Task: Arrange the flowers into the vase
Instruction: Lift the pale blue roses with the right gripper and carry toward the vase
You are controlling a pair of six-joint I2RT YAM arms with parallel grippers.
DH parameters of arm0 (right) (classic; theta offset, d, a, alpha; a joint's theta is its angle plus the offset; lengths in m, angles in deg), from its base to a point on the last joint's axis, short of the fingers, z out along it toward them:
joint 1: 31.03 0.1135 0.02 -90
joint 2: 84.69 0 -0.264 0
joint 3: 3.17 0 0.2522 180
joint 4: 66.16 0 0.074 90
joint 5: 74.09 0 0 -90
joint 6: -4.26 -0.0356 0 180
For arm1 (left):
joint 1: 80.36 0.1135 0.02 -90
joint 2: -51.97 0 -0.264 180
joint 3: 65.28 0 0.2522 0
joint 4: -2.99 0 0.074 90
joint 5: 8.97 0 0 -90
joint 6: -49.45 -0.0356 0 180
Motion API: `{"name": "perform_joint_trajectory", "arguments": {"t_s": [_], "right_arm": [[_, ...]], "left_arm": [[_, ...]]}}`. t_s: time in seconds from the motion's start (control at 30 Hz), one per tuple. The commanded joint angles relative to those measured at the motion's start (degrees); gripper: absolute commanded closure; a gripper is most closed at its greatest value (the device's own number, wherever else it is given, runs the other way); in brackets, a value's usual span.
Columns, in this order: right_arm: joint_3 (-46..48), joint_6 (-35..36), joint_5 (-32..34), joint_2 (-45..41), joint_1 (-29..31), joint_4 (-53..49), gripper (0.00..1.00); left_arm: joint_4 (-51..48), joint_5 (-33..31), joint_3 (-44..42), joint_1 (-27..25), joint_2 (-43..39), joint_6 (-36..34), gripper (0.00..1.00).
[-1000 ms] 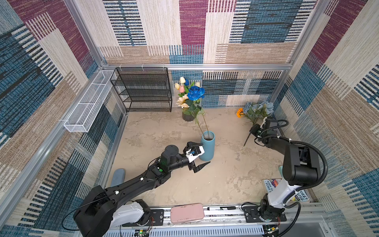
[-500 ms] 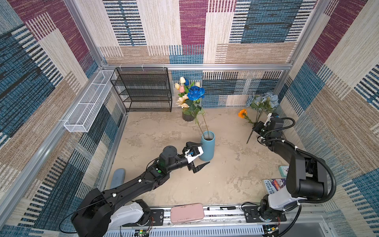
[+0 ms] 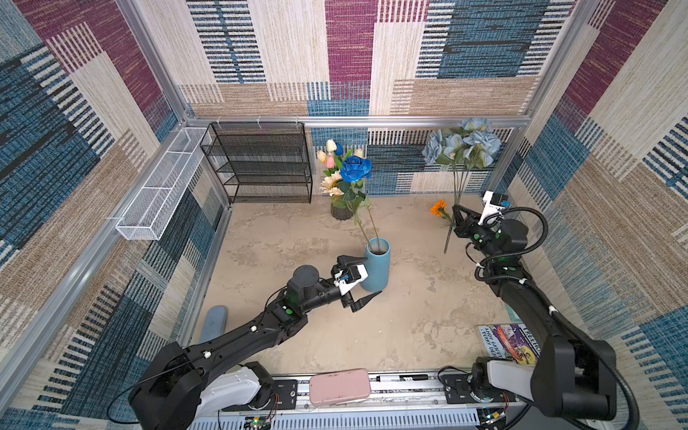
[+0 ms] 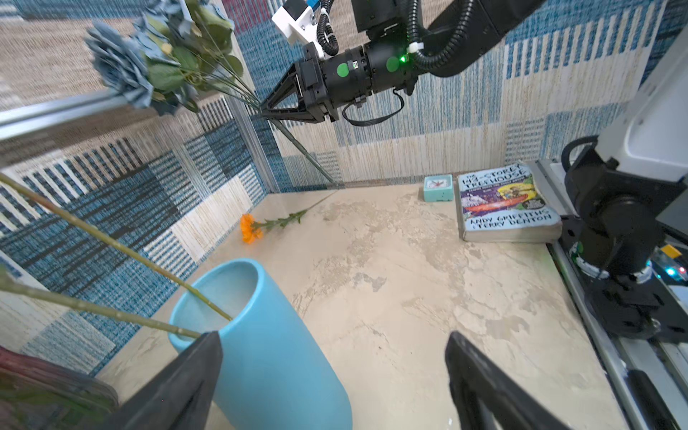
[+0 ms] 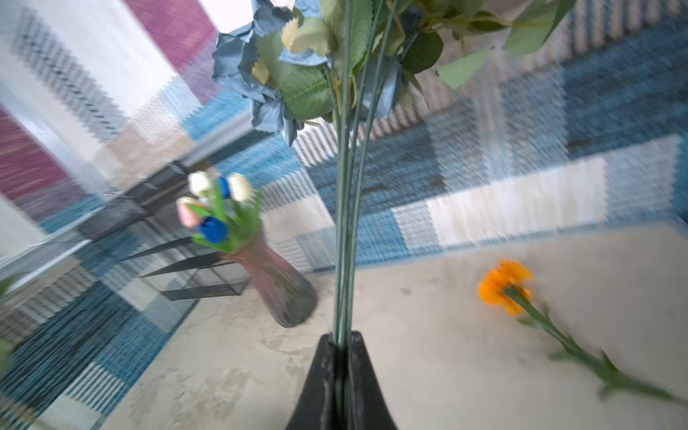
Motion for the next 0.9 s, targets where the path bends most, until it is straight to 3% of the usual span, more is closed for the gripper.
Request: {"name": "perform_joint_trajectory", "arguments": {"t_s": [0.0, 0.2, 0.43, 0.87], "right_arm": [[0.7, -0.9, -5.7, -3.8, 2.2, 14.2, 1.0], [2.1, -8.0, -3.7, -3.8, 9.2, 31.1, 1.0], [4.2, -6.0, -0.3, 2.0, 19.0, 48.0, 1.0], [2.6, -3.3, -7.9, 14.3, 25.6, 63.7, 1.0]], "left_arm": [[5.5, -2.0, -1.2, 0.0, -0.7, 1.6, 0.04], [12.2, -5.3, -4.0, 0.0, -0.6, 3.3, 0.04], [11.6, -5.7, -4.2, 0.0, -1.0, 3.5, 0.04], [10.5, -6.4, -4.8, 0.0, -1.1, 2.6, 0.04]]}}
